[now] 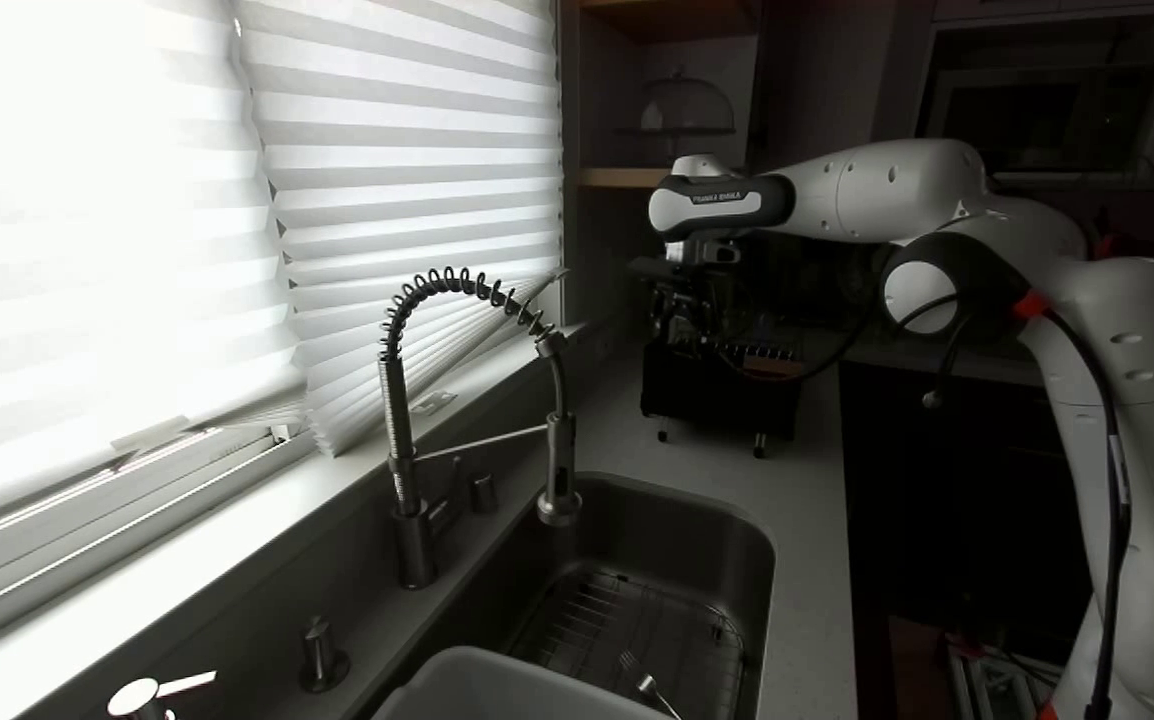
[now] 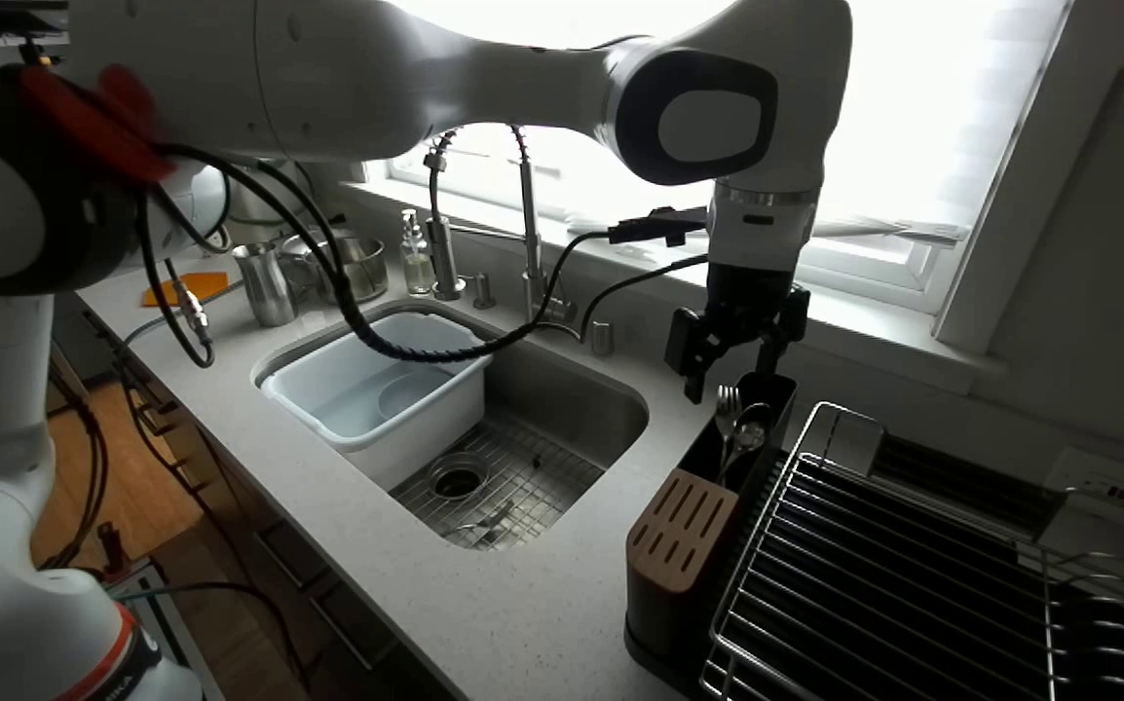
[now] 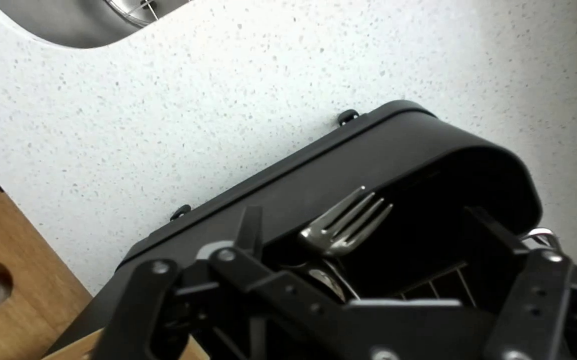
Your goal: Swap the position of the fork and spoon
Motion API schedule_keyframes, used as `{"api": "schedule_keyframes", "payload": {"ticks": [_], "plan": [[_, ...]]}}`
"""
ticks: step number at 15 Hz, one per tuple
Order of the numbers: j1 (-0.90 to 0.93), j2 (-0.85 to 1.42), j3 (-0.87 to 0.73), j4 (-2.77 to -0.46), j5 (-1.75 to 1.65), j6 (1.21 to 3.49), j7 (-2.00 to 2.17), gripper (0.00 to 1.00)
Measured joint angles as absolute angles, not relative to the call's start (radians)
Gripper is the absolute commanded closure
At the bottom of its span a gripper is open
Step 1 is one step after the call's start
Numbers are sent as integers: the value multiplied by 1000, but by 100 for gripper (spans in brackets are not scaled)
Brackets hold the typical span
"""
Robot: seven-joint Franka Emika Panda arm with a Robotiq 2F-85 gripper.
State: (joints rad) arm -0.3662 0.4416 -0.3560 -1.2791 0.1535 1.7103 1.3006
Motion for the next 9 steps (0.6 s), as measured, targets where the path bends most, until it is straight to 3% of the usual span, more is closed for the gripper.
{"api": "schedule_keyframes", "payload": {"ticks": [1, 2, 3, 9], "plan": [[-367, 442, -356, -1289, 162, 1710, 1313, 0], [-368, 442, -356, -1298, 171, 1710, 1321, 10], [-369, 442, -356, -1305, 179, 1711, 1330, 27], [-374, 440, -356, -1341, 204, 1757, 1350, 73]]}}
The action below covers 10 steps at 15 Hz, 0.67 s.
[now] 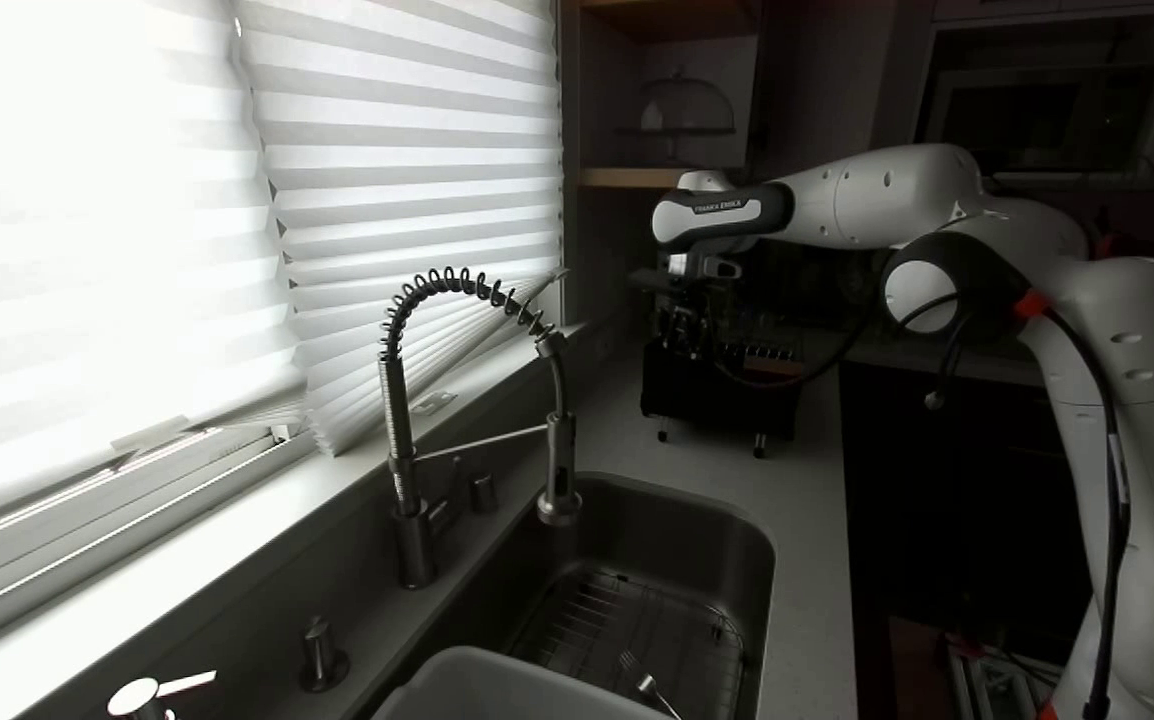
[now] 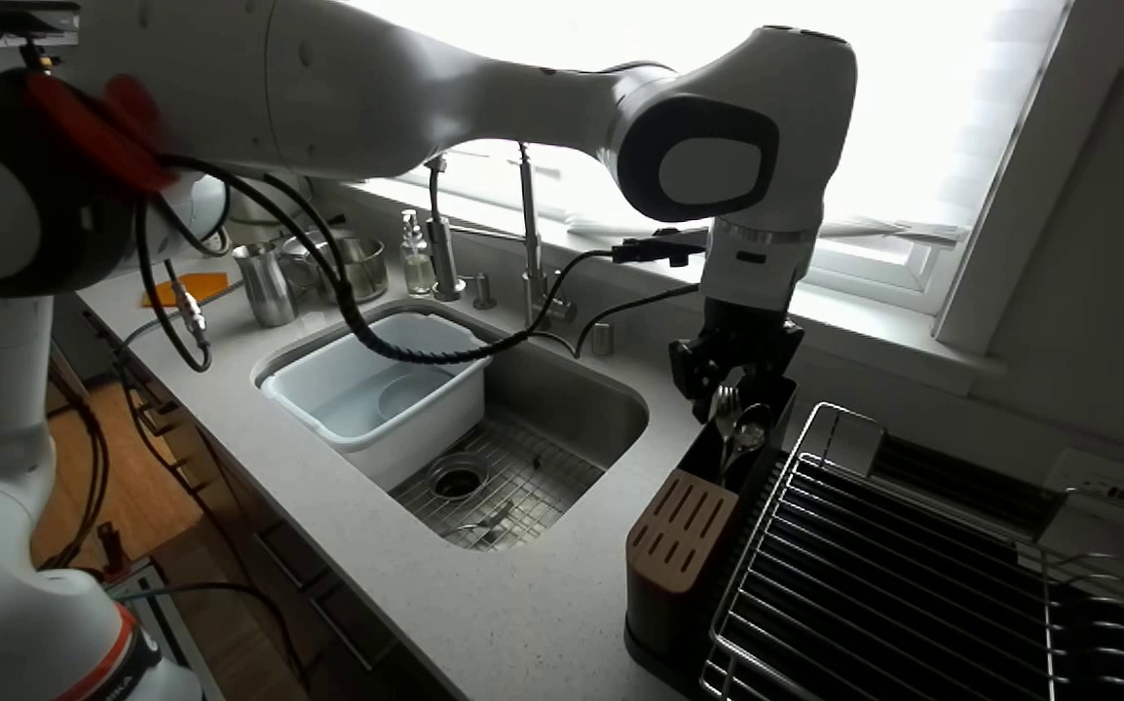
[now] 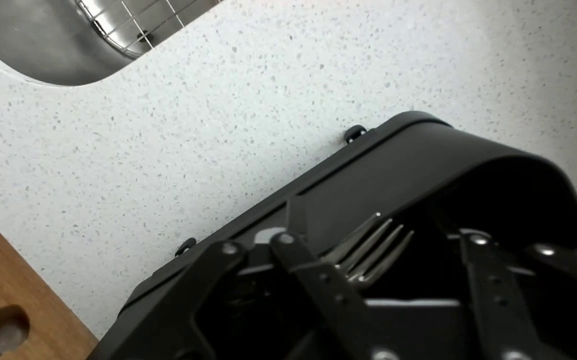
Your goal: Swap the position of the fork and spoon
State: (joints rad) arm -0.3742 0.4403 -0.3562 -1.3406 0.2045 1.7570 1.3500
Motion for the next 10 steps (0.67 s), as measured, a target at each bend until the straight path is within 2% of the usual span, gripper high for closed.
{"api": "schedule_keyframes", "payload": {"ticks": [2, 3, 4, 5, 6, 10], "plan": [[-374, 438, -357, -1346, 205, 1769, 1355, 88], [-374, 434, -357, -1349, 205, 1770, 1362, 81], [-374, 430, -357, -1352, 204, 1770, 1377, 56], [-374, 427, -359, -1357, 205, 1772, 1389, 58], [-374, 422, -359, -1363, 205, 1775, 1401, 67], [-374, 405, -359, -1372, 203, 1784, 1409, 85]]}}
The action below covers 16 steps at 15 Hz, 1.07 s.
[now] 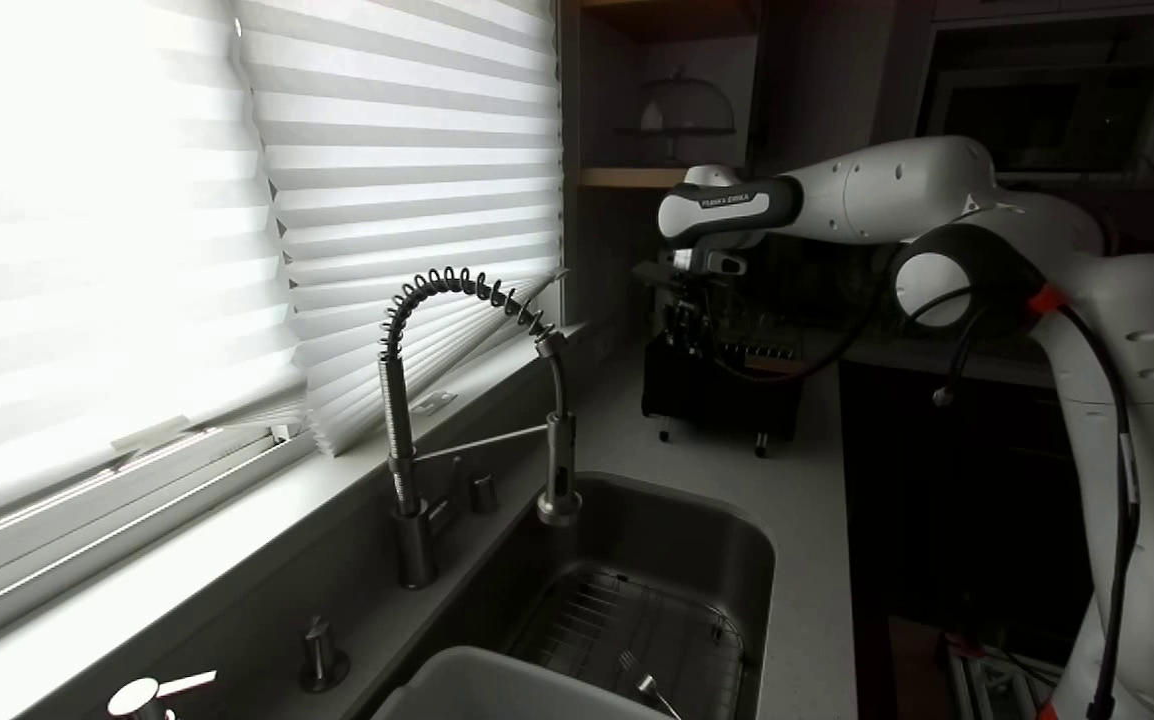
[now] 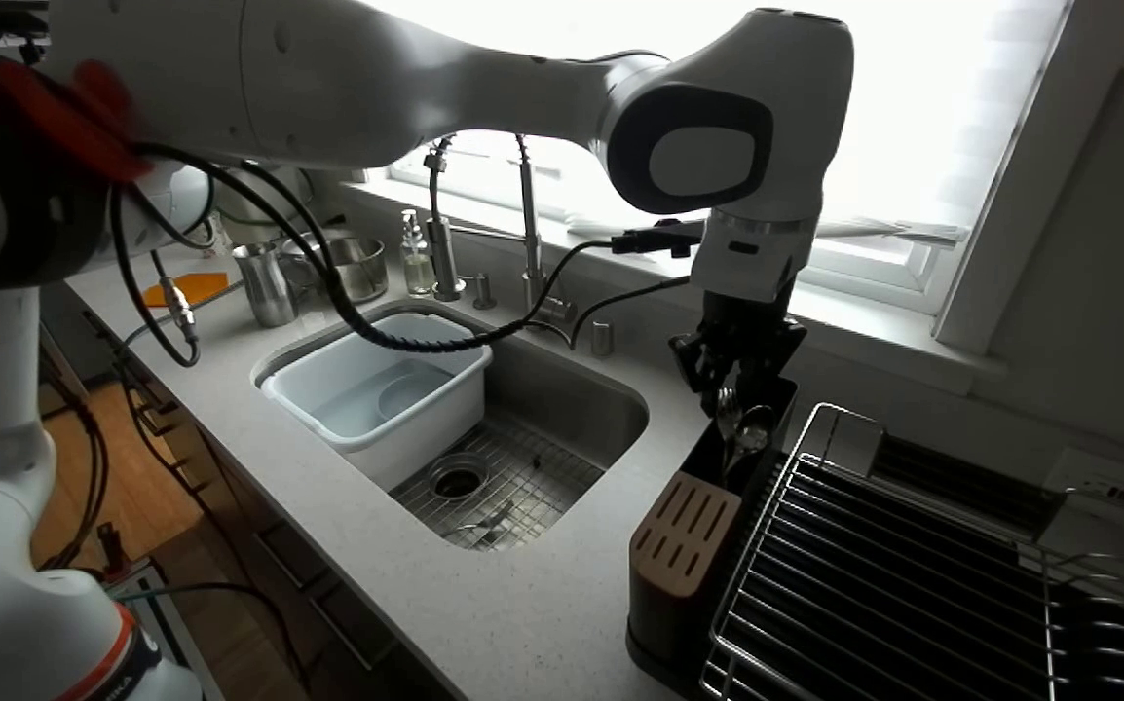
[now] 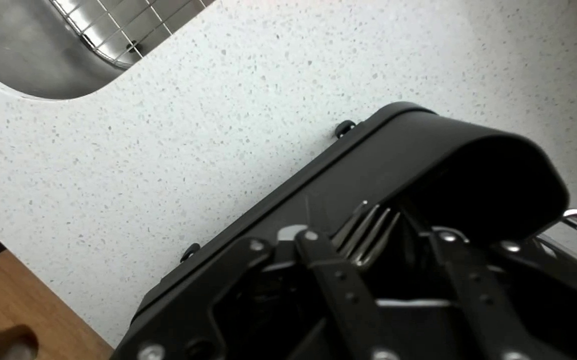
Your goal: Swap the position of the fork and spoon
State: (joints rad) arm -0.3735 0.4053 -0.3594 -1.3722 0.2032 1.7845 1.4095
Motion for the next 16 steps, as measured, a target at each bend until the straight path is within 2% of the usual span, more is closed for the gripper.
{"api": "schedule_keyframes", "payload": {"ticks": [1, 2, 3, 16], "plan": [[-373, 398, -359, -1374, 203, 1784, 1410, 95], [-372, 390, -359, -1376, 203, 1784, 1413, 94], [-372, 382, -359, -1377, 201, 1785, 1413, 100], [-365, 300, -360, -1410, 187, 1833, 1409, 99]]}}
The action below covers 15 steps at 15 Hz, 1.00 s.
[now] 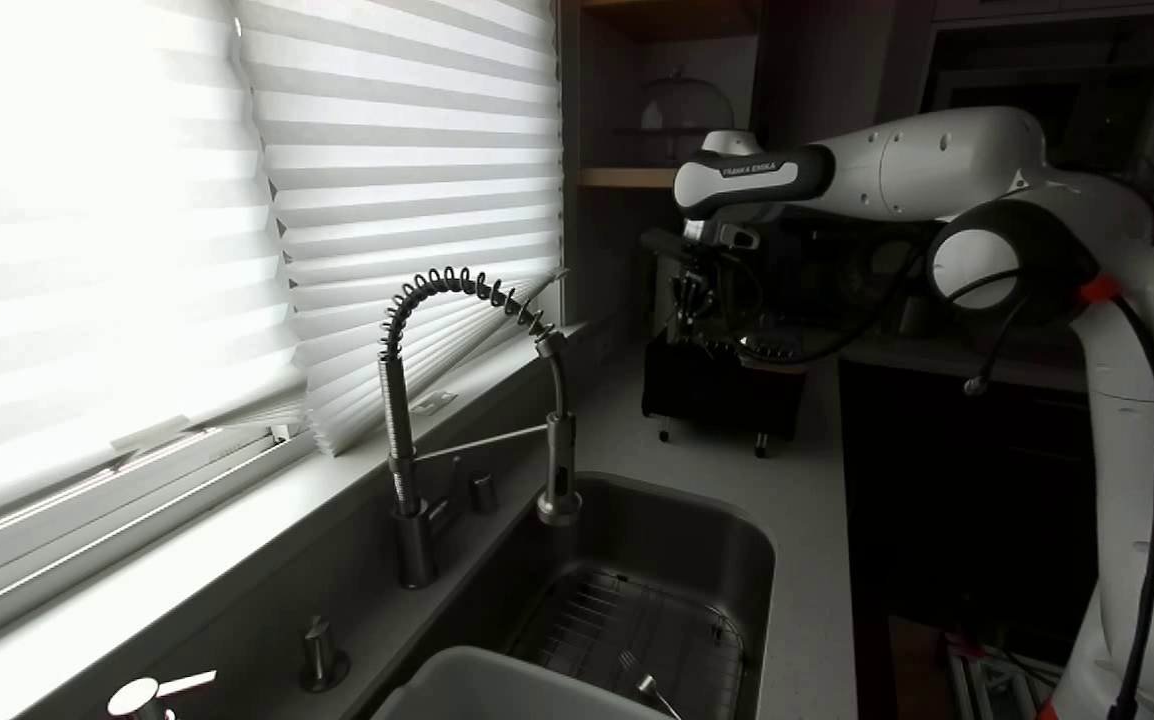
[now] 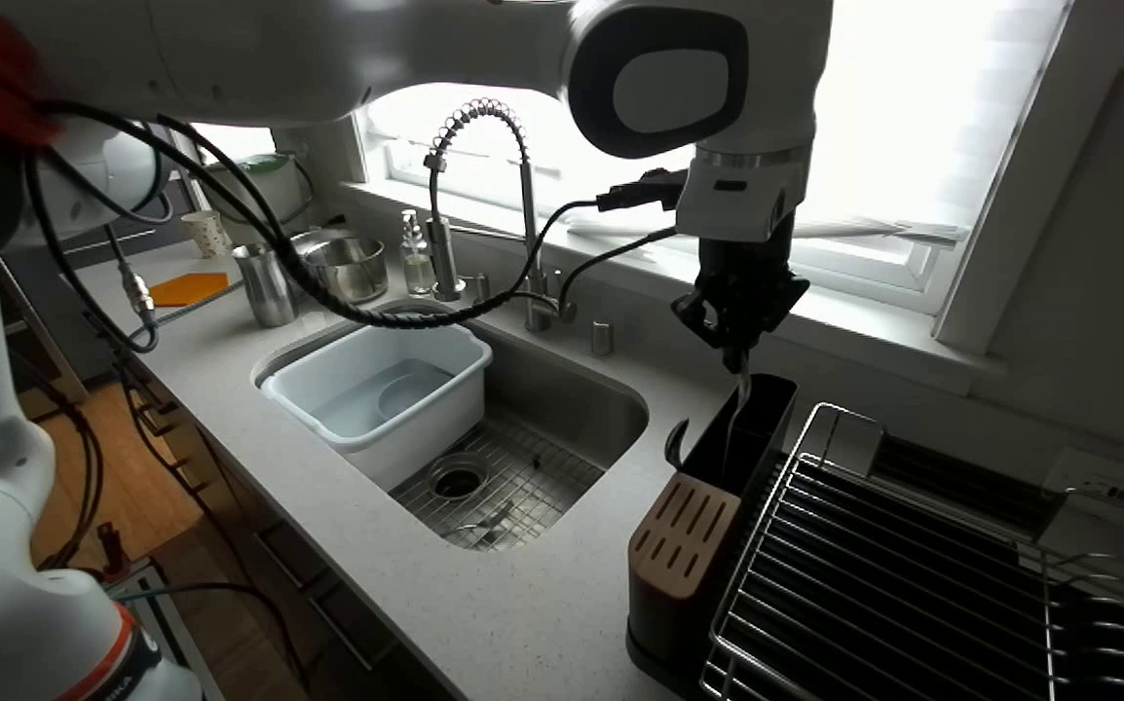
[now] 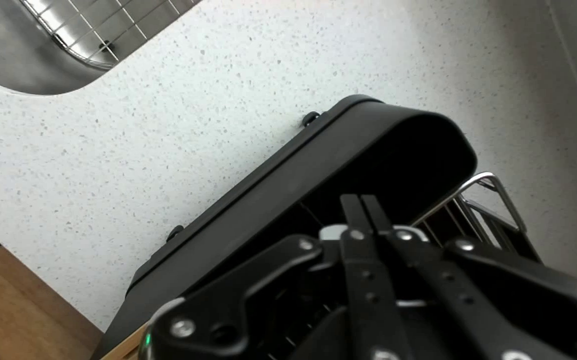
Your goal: Swap the position of the fork and spoon
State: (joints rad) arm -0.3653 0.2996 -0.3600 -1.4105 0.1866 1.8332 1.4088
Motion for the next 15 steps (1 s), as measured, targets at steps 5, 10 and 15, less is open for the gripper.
{"api": "schedule_keyframes", "payload": {"ticks": [5, 10, 15], "plan": [[-356, 221, -360, -1436, 183, 1854, 1375, 99], [-343, 122, -354, -1472, 178, 1874, 1339, 99], [-328, 47, -333, -1522, 192, 1956, 1242, 99]]}}
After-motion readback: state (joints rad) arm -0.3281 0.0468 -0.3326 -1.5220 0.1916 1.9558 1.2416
